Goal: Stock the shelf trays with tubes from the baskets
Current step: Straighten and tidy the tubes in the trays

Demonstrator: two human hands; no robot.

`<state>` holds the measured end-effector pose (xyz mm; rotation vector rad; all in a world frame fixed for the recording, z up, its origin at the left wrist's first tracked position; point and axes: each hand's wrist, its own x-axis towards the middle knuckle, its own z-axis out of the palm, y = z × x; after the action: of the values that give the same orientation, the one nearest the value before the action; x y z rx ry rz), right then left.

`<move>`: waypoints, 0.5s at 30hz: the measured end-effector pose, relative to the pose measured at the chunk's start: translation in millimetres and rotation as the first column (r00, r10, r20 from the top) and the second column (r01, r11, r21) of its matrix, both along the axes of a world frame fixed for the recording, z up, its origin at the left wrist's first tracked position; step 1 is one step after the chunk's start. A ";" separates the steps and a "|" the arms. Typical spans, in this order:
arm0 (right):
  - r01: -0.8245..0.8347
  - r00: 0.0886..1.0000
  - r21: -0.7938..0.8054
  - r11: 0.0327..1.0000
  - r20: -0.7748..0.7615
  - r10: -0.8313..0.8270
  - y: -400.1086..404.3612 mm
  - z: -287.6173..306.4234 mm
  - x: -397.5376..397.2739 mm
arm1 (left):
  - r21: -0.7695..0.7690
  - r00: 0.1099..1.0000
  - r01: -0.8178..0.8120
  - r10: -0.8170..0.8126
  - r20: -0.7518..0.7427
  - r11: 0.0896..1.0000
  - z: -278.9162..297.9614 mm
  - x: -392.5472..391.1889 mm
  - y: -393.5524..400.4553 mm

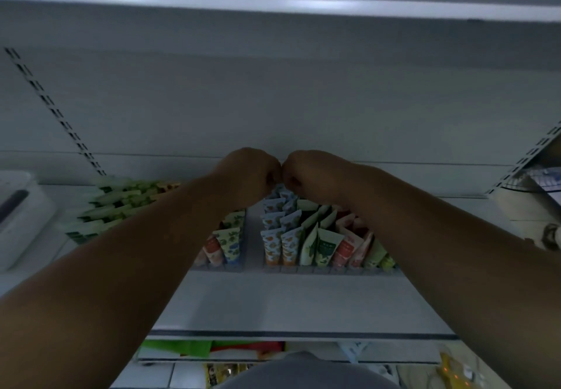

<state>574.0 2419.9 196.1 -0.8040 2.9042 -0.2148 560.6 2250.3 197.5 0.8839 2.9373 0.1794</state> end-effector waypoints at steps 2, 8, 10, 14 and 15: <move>0.002 0.998 -0.003 1.000 -0.071 -0.002 2.2 -1.8 4.6 | 0.038 1.000 0.003 -0.003 0.021 0.999 1.0 0.0 -1.0; 0.095 0.986 -0.174 0.980 -0.121 -0.117 29.6 1.3 13.1 | 0.153 0.998 0.040 -0.048 0.049 0.987 2.5 0.4 -0.3; 0.115 0.988 -0.144 0.983 -0.089 -0.129 35.3 1.8 13.0 | 0.167 0.997 0.058 -0.067 0.048 0.984 1.7 0.3 2.2; 0.127 0.988 -0.137 0.982 -0.071 -0.138 35.5 -0.1 13.4 | 0.183 0.995 0.078 -0.087 0.046 0.980 -1.3 -0.8 7.3; 0.130 0.987 -0.146 0.981 -0.074 -0.142 35.2 -0.4 13.9 | 0.185 0.995 0.081 -0.089 0.039 0.979 -2.4 -1.3 7.7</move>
<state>587.9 2455.0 195.7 -0.6485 3.0541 -0.4137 559.3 2257.9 195.1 1.0116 2.8678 0.4653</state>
